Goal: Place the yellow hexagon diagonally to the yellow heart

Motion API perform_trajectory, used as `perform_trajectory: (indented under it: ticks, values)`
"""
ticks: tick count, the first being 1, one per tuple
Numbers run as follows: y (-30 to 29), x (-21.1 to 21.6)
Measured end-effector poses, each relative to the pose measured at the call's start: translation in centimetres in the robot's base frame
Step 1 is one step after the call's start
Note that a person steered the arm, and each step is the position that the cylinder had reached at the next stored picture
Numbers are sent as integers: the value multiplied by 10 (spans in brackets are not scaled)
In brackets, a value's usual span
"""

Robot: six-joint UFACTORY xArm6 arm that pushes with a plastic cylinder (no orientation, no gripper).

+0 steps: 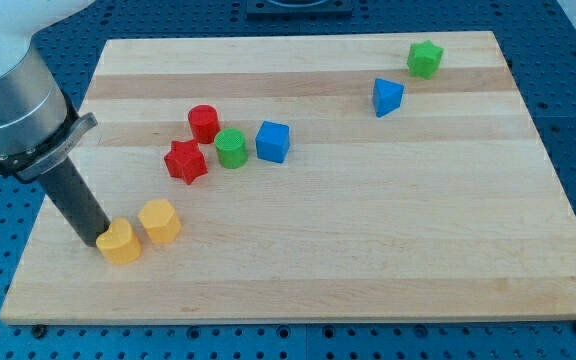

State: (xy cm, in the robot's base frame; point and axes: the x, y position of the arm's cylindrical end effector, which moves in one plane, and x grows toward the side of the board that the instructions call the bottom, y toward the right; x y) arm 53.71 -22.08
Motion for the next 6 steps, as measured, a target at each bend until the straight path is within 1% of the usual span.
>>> perform_trajectory:
  ticks: [2,4,5,6]
  values:
    - [0,24]
    - [1,24]
    - [32,8]
    - [59,-31]
